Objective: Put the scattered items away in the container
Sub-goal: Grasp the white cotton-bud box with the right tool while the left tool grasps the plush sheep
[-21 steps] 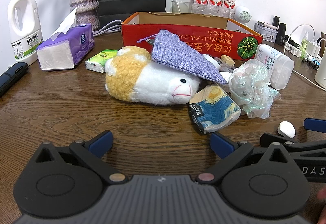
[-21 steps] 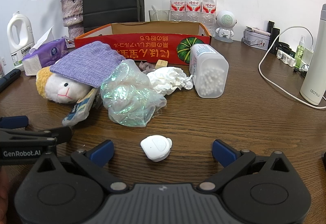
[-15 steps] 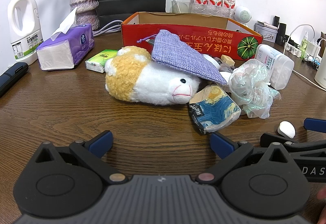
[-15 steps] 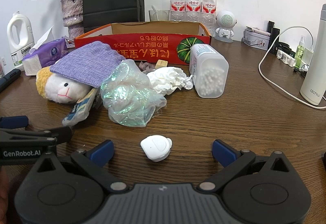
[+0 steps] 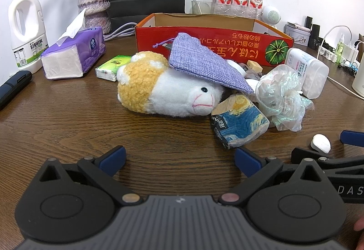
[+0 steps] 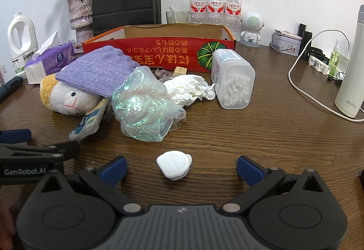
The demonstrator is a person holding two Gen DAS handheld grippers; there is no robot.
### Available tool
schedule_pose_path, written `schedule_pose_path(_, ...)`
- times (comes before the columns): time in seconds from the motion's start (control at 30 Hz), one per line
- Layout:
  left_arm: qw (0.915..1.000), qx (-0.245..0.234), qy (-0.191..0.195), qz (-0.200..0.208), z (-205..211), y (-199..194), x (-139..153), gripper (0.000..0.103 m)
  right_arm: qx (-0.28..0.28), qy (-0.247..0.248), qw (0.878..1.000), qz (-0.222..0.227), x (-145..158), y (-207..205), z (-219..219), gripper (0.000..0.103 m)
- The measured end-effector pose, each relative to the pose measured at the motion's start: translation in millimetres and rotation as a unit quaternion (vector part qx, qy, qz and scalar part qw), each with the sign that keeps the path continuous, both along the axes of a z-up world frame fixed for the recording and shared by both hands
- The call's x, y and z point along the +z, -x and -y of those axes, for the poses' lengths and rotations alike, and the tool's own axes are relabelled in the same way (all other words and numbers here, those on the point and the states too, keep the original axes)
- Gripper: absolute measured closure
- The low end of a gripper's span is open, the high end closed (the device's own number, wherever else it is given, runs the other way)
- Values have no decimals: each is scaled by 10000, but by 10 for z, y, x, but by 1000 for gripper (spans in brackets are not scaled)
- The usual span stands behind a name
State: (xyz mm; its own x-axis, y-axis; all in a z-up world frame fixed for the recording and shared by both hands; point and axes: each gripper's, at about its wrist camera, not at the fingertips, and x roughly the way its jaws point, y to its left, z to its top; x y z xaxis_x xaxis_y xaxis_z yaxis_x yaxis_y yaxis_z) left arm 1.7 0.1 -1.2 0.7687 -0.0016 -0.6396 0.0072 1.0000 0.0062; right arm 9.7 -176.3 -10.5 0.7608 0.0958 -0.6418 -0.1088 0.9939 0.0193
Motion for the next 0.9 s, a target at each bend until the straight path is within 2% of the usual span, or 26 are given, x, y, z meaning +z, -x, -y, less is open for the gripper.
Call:
schedule_pose_path(0.17,9998,-187,31,29,-50,31,31,0,94,-17,10000,-3,11,-5,-13,0)
schedule_pose_path(0.3,9984,-214,255,448,-298,39,236,0,193,100,9987,455,158,56,11,0)
schedule_pose_path(0.43,9974,-180,81,699,-464,-227,374,0,205,124,9979,606,258,-75,47,3)
schedule_pose_path(0.5,9975,-147,114,686,-557,-424,399,0,194,101,9977,644,302,-156,72,10)
schedule_pose_path(0.6,9981,31,463,395,-705,-705,381,1,15,147,9968,790,403,-285,152,11)
schedule_pose_path(0.67,9973,-69,726,121,-754,-860,358,10,-150,132,9959,883,450,-405,234,11)
schedule_pose_path(0.73,9976,-183,668,26,-694,-943,350,13,-256,55,9963,820,460,-579,309,11)
schedule_pose_path(0.8,9979,-265,579,-84,-622,-1035,329,29,-319,-22,9972,673,434,-781,375,11)
schedule_pose_path(0.83,9974,-291,628,-191,-605,-1100,313,49,-336,-66,9975,614,419,-879,394,14)
schedule_pose_path(0.9,9967,-270,694,-325,-599,-1133,313,50,-349,-92,9982,475,383,-1034,408,30)
